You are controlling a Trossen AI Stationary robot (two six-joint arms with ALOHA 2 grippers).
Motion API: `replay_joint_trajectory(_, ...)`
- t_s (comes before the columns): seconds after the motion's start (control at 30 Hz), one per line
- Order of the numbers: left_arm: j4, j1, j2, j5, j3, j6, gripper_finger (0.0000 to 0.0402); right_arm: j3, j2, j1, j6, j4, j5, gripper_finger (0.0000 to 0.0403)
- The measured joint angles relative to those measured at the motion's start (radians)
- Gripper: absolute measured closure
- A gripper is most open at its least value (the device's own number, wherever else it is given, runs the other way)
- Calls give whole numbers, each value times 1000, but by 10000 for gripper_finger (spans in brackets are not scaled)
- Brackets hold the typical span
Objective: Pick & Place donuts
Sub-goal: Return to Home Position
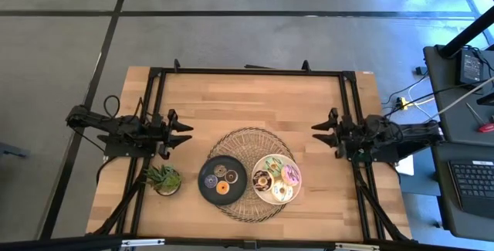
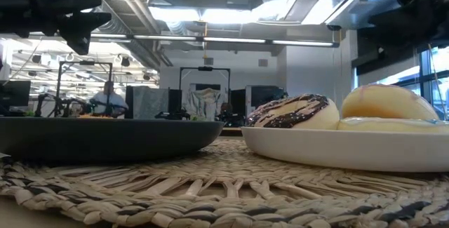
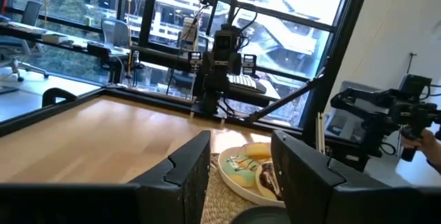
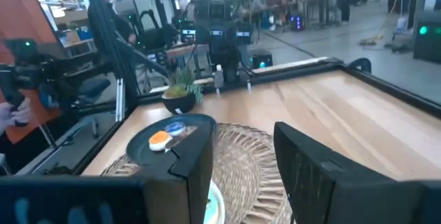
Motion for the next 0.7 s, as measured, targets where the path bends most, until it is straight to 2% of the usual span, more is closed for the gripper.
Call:
replay_joint_trajectory(0.17, 1, 0, 0, -3, 0, 3, 250, -75, 0, 0, -13, 107, 23, 249)
replay_joint_trajectory(0.33, -13, 0, 0, -84, 0, 19, 251, -88, 1, 0, -37, 149, 182, 249)
replay_joint_trajectory(0.47, -62, 0, 1, -94, 0, 2, 253, -88, 2, 0, -99, 155, 278, 249)
replay_joint_trajectory(0.7, -62, 0, 10, -78, 0, 17, 250, -88, 3, 0, -199, 156, 290, 249)
